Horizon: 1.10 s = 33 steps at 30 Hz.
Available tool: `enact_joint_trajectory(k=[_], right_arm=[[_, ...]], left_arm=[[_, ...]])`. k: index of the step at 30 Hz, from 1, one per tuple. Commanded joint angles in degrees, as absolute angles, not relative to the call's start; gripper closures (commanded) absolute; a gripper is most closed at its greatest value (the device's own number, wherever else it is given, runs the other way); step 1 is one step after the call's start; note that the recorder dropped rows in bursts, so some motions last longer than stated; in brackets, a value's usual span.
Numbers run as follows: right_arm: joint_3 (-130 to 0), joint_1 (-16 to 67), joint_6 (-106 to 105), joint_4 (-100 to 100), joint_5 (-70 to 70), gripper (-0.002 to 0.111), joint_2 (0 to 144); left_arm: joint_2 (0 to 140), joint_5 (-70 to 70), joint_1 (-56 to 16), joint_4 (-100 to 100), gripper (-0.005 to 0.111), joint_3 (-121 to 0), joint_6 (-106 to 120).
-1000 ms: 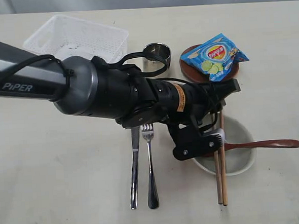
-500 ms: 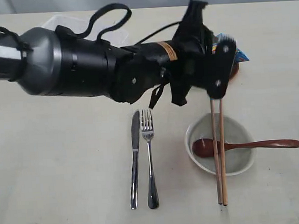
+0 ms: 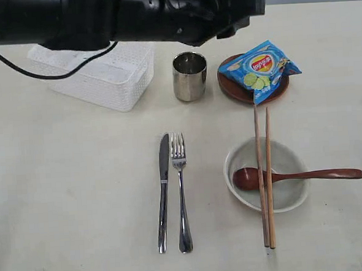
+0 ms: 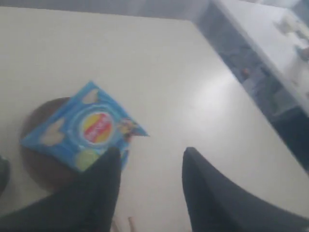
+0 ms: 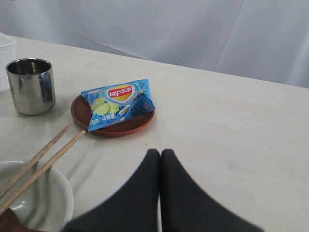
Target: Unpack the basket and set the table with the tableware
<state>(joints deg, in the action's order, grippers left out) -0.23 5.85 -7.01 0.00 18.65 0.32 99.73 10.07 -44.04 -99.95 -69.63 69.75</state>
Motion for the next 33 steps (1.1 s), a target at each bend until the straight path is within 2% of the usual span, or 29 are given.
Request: enact_joint_trajectory(k=[1, 2, 3, 6, 8, 11, 14, 16, 19, 23, 28, 33], right_arm=[[0.0, 5.8, -6.8, 0.0, 18.3, 0.108, 0.0], [0.0, 5.8, -6.8, 0.0, 18.3, 0.108, 0.0], [0.0, 5.8, -6.8, 0.0, 18.3, 0.108, 0.0], [0.0, 5.8, -6.8, 0.0, 18.3, 0.108, 0.0], [0.0, 5.8, -6.8, 0.0, 18.3, 0.108, 0.0], [0.0, 5.8, -6.8, 0.0, 18.3, 0.108, 0.0], [0.0, 5.8, -6.8, 0.0, 18.3, 0.108, 0.0], [0.0, 5.8, -6.8, 0.0, 18.3, 0.108, 0.0], [0.0, 5.8, -6.8, 0.0, 18.3, 0.108, 0.0], [0.0, 5.8, -6.8, 0.0, 18.3, 0.108, 0.0], [0.0, 5.8, -6.8, 0.0, 18.3, 0.108, 0.0], [0.0, 5.8, -6.8, 0.0, 18.3, 0.108, 0.0]], left_arm=[[98.4, 33.2, -37.9, -88.1, 0.07, -70.0, 57.3], [98.4, 33.0, -37.0, -78.0, 0.074, -70.1, 49.1], [98.4, 32.8, -36.0, -52.8, 0.083, -70.4, 34.5], [98.3, 35.2, -35.9, -20.6, 0.086, -70.5, 6.9], [98.3, 41.3, -35.9, -6.0, 0.084, -72.0, -7.2], [99.0, 56.0, -35.9, 6.0, 0.082, -76.1, -13.2], [99.3, 66.4, -35.9, 3.3, 0.082, -80.2, -12.0], [98.9, 67.9, -36.8, -4.5, 0.082, -81.5, -8.8], [98.4, 65.9, -40.5, -12.6, 0.082, -81.5, -7.3], [99.6, 60.9, -49.2, -9.4, 0.081, -81.5, -13.4], [102.7, 54.4, -57.9, -9.6, 0.066, -81.6, -17.8], [107.0, 51.1, -62.2, -9.5, 0.065, -82.6, -22.6]])
